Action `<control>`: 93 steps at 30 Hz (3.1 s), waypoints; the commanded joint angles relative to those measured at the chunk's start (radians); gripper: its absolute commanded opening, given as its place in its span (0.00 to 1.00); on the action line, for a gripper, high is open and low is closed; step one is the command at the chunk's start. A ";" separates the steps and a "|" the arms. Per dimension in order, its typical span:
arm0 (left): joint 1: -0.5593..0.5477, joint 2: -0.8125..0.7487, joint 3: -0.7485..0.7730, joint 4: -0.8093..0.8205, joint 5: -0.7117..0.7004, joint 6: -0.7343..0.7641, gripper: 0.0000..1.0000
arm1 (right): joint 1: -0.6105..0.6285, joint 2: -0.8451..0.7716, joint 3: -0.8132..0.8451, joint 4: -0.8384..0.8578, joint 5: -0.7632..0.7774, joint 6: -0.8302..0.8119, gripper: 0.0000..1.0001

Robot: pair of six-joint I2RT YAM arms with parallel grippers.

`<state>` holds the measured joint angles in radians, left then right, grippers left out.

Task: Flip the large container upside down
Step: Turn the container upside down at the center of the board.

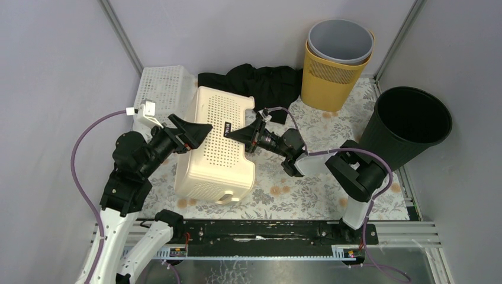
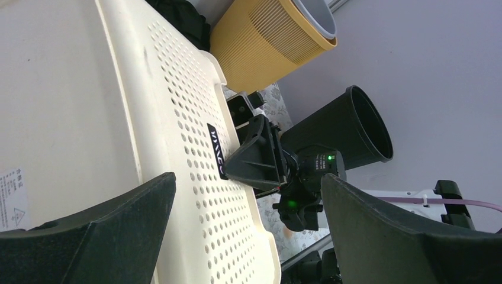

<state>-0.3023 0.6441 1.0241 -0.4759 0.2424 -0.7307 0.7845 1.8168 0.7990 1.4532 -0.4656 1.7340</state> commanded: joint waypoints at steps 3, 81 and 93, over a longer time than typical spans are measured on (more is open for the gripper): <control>-0.006 -0.002 -0.015 0.028 -0.003 -0.001 1.00 | -0.009 -0.060 -0.033 -0.194 -0.061 -0.116 0.33; -0.006 0.035 -0.117 0.127 0.118 -0.042 1.00 | -0.113 -0.568 -0.259 -0.918 0.012 -0.455 0.21; -0.006 0.030 -0.116 0.128 0.118 -0.048 1.00 | -0.132 -0.624 -0.320 -0.972 0.016 -0.474 0.23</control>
<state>-0.3023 0.6846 0.9119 -0.3588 0.3443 -0.7742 0.6655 1.1954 0.5148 0.6006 -0.4904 1.3090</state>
